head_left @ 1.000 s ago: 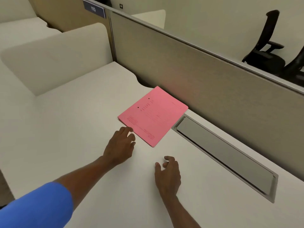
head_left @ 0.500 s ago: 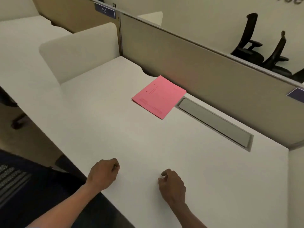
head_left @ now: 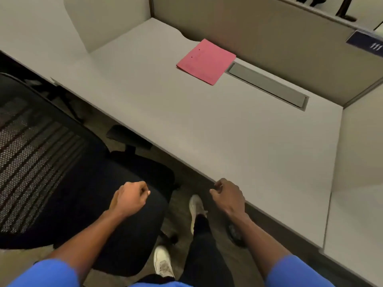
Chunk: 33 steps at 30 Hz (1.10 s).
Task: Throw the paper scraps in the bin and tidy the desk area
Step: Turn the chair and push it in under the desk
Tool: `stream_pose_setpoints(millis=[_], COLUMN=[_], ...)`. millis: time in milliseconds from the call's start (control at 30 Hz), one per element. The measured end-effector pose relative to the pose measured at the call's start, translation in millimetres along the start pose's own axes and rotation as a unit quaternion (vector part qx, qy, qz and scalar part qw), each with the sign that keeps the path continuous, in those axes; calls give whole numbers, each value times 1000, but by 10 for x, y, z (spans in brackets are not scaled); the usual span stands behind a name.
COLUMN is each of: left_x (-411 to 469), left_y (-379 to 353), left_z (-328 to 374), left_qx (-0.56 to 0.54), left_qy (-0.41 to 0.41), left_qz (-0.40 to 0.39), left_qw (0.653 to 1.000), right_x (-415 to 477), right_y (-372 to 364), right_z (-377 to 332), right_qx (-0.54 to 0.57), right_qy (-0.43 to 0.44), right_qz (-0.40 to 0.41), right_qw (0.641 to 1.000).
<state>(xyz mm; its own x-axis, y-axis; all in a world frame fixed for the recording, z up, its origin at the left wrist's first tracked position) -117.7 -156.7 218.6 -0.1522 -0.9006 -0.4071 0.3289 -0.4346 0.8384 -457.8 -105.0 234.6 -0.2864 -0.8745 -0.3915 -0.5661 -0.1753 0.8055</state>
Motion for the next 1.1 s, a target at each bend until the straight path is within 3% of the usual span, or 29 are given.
stream_pose_setpoints(millis=[267,567,1100], left_x=[-982,-1893,-3297], left_y=[-647,-993,-1458], left_z=[-362,-784,-1047], left_qx=[-29,-46,-129], left_qy=[19,103,160], left_qz=[-145,-130,-84], left_qw=[989,985,975], right_x=[-1065,-1690,-2740], right_y=[-342,-810,-1716], right_z=[306,468,452], right_qx=[-22,-78,-127], right_qy=[-21,6,89], right_qz=[-57,-136,-233], right_qw=[998,988,960])
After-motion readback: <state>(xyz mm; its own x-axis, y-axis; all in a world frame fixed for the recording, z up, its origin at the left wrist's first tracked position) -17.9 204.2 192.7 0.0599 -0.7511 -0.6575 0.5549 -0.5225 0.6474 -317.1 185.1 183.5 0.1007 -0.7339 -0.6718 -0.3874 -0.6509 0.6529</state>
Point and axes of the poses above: each hand's wrist, its own x-axis towards the middle knuckle, its own y-axis out of the back of the hand, z = x × y, the point moved 4 cm from there along x, towards the middle knuckle, and after that the axes turned 4 degrees about -z, right-handed, at the moved point
